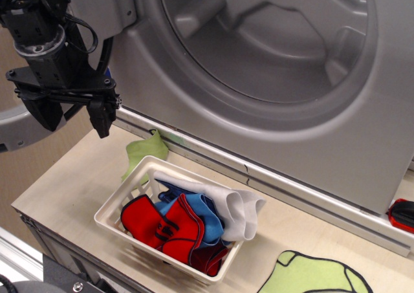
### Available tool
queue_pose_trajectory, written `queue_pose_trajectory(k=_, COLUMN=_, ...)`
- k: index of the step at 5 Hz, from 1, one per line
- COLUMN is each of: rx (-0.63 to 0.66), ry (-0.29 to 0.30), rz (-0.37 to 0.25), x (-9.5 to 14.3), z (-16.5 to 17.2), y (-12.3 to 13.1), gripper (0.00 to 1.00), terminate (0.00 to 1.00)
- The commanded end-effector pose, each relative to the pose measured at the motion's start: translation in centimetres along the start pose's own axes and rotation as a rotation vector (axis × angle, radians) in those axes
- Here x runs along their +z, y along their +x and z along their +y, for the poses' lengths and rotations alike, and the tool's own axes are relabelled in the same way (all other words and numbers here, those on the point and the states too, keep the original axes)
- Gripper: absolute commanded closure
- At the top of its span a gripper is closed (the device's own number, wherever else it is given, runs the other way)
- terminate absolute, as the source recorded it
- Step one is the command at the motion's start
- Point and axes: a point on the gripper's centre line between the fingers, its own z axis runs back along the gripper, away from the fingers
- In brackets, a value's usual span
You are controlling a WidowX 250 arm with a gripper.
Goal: Put clothes in laundry machine
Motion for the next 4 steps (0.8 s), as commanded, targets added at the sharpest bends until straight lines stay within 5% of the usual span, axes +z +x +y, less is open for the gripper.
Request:
queue_pose_trajectory(k=1, rx=0.0, ry=0.0, rz=0.0, x=0.0, z=0.0, y=0.0, gripper=0.0, terminate=0.0)
queue_pose_trajectory(k=2, rx=0.154, ry=-0.016, rz=0.06, x=1.1, z=-1.9, y=-0.9, gripper=0.0, terminate=0.0)
queue_pose_trajectory(k=3, rx=0.247, ry=-0.05, rz=0.009, x=1.6, z=-4.2, y=-0.9, gripper=0.0, terminate=0.0)
queue_pose_trajectory(k=4, rx=0.499, ry=-0.039, rz=0.0, x=1.9, z=-5.9, y=-0.9, gripper=0.0, terminate=0.0)
